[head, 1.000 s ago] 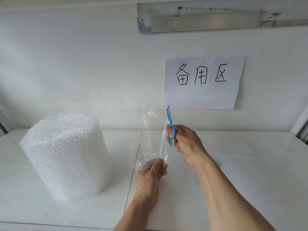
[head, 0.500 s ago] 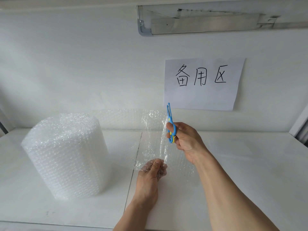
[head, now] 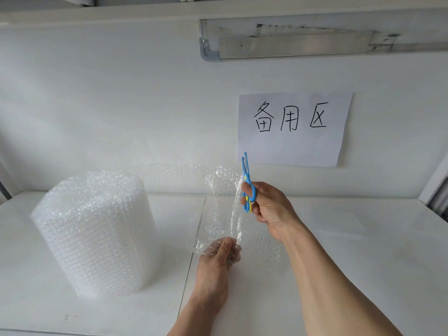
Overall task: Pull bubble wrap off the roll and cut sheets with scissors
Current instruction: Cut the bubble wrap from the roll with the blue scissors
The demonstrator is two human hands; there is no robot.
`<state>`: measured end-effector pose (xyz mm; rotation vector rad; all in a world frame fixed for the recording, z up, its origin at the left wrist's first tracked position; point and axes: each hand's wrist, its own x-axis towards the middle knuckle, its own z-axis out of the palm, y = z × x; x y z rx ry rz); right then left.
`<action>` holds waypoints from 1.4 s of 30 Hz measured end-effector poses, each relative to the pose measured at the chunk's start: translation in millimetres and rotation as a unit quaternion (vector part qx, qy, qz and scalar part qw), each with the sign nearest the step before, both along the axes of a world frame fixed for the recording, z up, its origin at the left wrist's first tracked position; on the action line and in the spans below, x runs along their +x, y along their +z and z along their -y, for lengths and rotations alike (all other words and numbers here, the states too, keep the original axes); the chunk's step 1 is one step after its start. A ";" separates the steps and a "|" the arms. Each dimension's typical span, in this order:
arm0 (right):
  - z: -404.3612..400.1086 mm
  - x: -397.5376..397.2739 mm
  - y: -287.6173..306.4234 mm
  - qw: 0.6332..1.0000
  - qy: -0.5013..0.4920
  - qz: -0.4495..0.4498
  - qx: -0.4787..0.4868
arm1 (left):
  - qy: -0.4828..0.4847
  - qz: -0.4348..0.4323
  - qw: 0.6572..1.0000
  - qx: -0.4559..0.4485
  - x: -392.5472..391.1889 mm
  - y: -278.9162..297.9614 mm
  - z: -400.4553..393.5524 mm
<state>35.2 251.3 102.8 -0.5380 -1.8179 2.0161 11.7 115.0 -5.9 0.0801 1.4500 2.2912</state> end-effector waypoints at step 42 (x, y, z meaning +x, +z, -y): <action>-77.7 123.5 -87.9 0.942 -0.059 0.238 0.231 | 0.044 -0.016 0.998 -0.048 1.7 3.2 -11.5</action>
